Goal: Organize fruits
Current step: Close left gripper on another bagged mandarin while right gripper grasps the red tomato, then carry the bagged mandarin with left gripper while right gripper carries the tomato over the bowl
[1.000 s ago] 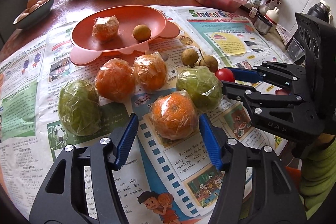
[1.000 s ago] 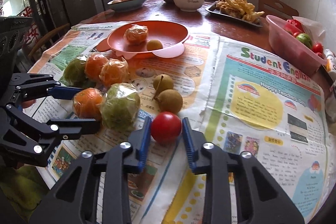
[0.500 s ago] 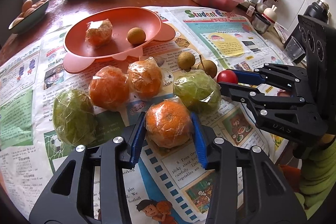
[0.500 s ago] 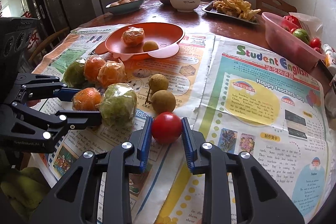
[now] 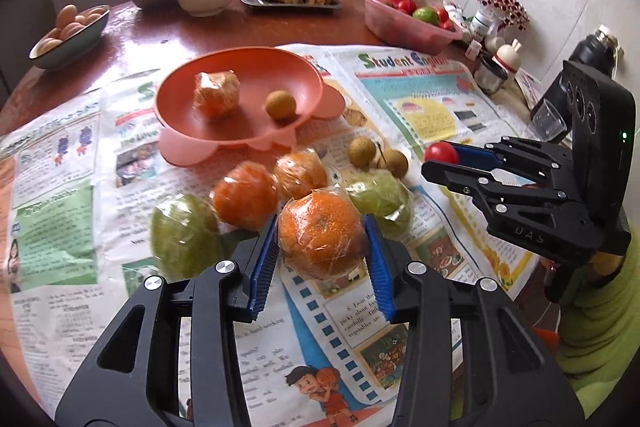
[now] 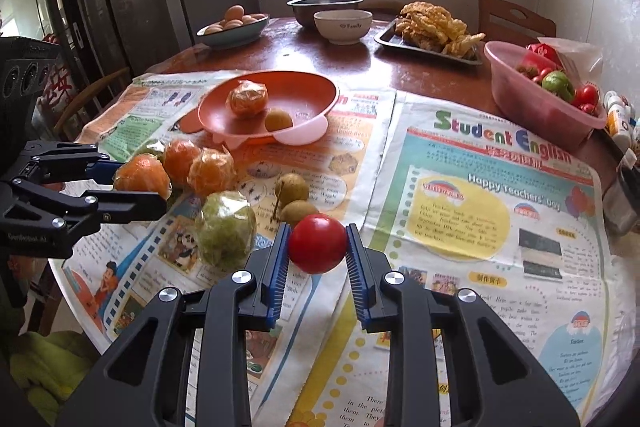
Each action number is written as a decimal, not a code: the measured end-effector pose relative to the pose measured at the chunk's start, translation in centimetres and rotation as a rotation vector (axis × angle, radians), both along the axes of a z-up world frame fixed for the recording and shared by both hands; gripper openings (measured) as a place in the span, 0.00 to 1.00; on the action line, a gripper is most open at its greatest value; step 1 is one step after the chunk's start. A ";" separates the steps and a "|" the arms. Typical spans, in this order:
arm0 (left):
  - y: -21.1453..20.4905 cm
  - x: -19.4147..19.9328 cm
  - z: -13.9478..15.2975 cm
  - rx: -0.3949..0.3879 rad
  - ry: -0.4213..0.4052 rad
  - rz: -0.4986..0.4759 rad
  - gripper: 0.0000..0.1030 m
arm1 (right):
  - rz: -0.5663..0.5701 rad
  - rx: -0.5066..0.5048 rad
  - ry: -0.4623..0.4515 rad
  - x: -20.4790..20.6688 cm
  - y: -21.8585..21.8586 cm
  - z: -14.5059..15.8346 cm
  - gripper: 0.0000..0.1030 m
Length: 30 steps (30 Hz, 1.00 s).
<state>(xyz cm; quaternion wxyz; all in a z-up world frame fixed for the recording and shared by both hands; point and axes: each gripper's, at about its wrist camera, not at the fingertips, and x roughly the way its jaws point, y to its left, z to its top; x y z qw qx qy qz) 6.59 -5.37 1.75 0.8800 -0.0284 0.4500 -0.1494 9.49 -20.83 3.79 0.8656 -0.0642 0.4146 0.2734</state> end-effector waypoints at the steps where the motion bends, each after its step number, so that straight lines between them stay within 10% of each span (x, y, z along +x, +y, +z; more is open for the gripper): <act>1: 0.1 0.1 0.1 0.001 -0.002 0.002 0.32 | -0.001 0.002 -0.003 0.1 0.1 0.1 0.26; 30: 4.5 6.8 1.1 -0.003 0.005 0.064 0.32 | 0.041 0.024 -0.036 4.8 3.6 2.5 0.26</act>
